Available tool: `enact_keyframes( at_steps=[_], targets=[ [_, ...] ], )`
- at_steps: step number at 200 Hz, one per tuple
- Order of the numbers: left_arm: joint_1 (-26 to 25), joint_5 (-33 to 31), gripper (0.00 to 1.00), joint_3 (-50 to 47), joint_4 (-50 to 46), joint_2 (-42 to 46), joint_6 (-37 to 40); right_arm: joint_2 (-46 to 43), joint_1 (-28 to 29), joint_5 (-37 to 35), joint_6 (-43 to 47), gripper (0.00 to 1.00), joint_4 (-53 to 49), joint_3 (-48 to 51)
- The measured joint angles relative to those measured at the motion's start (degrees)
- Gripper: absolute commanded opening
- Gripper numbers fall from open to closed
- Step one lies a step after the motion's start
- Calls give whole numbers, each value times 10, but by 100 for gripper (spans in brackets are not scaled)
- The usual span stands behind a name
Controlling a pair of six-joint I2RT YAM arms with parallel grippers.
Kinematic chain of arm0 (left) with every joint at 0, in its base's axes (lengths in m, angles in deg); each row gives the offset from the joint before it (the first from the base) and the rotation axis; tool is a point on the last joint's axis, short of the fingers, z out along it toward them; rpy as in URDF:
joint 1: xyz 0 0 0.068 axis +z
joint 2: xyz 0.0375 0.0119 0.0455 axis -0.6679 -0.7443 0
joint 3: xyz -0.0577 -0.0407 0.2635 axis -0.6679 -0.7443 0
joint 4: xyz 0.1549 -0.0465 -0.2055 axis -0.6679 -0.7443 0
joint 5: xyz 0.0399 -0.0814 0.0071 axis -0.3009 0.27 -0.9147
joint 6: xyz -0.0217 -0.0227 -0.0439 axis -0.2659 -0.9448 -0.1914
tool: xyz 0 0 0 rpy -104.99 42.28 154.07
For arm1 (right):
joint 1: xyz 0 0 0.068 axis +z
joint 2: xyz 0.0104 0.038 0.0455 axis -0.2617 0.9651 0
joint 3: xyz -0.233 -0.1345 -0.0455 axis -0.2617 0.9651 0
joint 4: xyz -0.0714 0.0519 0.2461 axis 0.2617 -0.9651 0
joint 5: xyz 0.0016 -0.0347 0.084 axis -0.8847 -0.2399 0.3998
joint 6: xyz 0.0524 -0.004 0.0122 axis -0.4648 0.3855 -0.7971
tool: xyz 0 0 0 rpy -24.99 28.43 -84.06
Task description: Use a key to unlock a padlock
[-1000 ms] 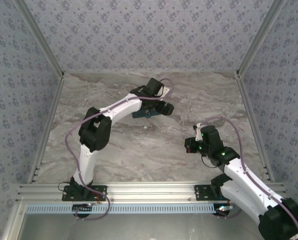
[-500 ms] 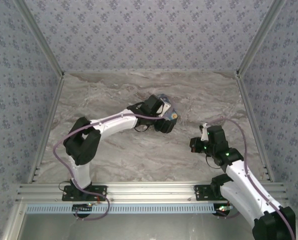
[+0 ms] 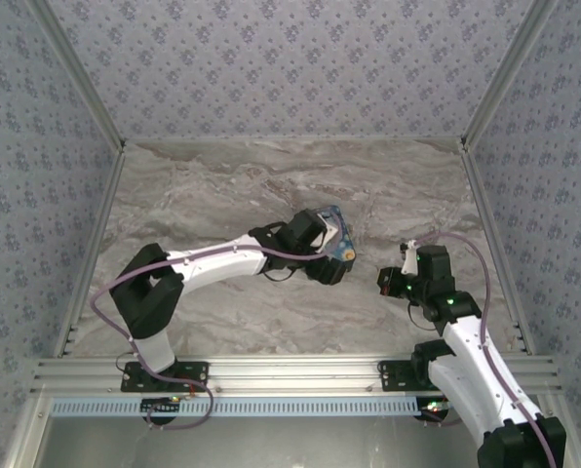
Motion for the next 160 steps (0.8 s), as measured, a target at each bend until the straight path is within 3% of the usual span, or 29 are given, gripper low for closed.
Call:
enact_keyframes(
  at_steps=[99, 134, 160],
  targets=[
    [-23, 43, 91, 54, 51, -56, -30, -3, -2, -6, 7, 0, -28, -11],
    [2, 66, 92, 53, 66, -47, -25, -3, -3, 2, 7, 0, -26, -11],
    [43, 74, 92, 6, 91, 13, -20, -3, -3, 19, 3, 0, -9, -10]
  ],
)
